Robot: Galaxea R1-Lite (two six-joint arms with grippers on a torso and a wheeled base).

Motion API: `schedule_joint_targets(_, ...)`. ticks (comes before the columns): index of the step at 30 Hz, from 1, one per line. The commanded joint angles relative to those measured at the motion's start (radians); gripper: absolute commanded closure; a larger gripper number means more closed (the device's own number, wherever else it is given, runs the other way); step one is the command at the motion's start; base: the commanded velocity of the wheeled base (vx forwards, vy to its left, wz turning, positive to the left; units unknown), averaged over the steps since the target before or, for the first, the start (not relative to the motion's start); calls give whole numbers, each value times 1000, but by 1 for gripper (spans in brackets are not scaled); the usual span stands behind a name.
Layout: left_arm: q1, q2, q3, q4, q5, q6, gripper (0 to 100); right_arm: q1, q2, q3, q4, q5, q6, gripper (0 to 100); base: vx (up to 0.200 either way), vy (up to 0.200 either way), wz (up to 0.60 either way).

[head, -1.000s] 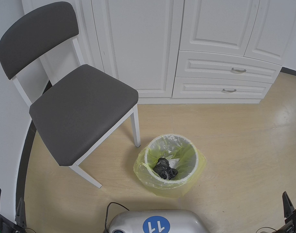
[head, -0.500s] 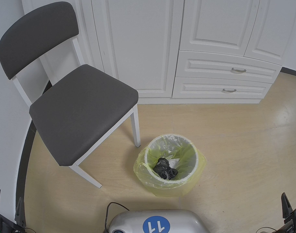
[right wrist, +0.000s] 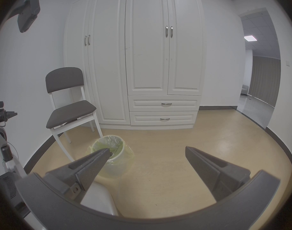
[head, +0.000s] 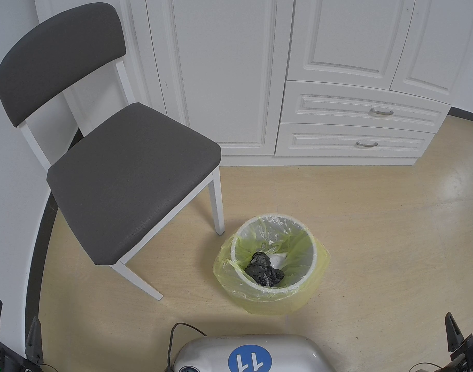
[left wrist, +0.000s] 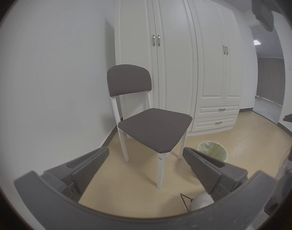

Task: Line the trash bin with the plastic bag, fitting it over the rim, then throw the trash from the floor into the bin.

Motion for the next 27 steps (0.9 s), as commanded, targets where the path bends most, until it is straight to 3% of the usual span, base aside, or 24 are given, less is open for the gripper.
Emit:
schedule_joint_targets(1,0,-12,17,-1,-6,2,0,0,-16,18,0,0,0,0,0,0,0)
schedule_joint_targets(2,2,-15,17,42,-68,2,0,0,-16,18,0,0,-2,0,0,0,0)
schedule_joint_targets(4,0,-15,8,73,-81,3,0,0,-16,18,-2,0,-3,0,0,0,0)
schedule_joint_targets(16,0,-12,10,64,-75,-18,0,2,-16,18,-2,-10,38,0,0,0,0)
schedule_joint_targets(20,0,-12,10,62,-35,-72,0,2,-16,18,-5,-15,38,0,0,0,0)
schedule_joint_targets(27,0,-15,11,64,-49,-9,0,-2,-16,18,-3,-16,15,0,0,0,0)
